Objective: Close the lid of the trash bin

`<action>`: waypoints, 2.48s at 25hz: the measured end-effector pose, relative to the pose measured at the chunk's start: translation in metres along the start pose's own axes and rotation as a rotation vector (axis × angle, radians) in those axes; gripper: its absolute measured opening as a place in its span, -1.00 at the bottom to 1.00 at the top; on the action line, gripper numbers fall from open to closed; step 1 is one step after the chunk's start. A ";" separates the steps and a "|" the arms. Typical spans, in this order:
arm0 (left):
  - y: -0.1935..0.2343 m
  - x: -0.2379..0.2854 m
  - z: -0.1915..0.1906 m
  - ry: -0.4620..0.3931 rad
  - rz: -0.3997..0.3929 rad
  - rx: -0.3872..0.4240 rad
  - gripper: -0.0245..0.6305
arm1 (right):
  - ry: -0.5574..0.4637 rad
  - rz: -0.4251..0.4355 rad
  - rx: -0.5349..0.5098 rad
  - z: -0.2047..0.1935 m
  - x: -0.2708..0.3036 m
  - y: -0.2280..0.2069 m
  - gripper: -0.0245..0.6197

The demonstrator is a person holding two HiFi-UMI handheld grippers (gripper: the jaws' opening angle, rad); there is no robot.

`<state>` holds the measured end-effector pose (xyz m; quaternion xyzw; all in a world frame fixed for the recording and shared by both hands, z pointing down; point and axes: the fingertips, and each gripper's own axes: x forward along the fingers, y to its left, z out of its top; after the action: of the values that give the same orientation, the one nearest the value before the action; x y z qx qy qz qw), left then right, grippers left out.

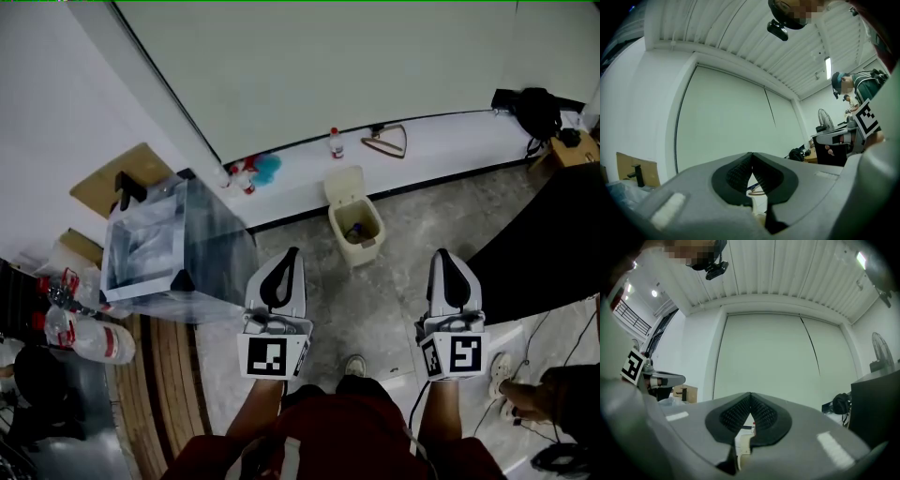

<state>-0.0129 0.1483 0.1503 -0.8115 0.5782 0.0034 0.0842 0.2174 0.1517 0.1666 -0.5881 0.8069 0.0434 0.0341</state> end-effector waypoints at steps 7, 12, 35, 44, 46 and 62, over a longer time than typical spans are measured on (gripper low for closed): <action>0.010 0.027 -0.007 0.007 0.017 0.013 -0.93 | 0.015 0.043 -0.019 -0.009 0.035 -0.007 -0.92; 0.024 0.042 -0.015 0.018 0.028 0.004 -0.93 | 0.026 0.057 -0.041 -0.015 0.059 -0.005 -0.92; 0.192 0.204 -0.104 0.066 0.095 -0.062 -0.93 | 0.136 0.146 -0.110 -0.079 0.313 0.042 -0.92; 0.236 0.249 -0.160 0.117 0.099 -0.111 -0.93 | 0.228 0.193 -0.109 -0.126 0.388 0.071 -0.92; 0.236 0.258 -0.173 0.131 0.097 -0.119 -0.93 | 0.266 0.213 -0.129 -0.144 0.397 0.070 -0.92; 0.198 0.323 -0.296 0.357 0.194 -0.174 -0.93 | 0.523 0.490 -0.144 -0.319 0.457 0.030 -0.86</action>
<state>-0.1188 -0.2589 0.3828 -0.7440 0.6569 -0.0822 -0.0903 0.0472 -0.3071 0.4365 -0.3695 0.9001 -0.0450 -0.2265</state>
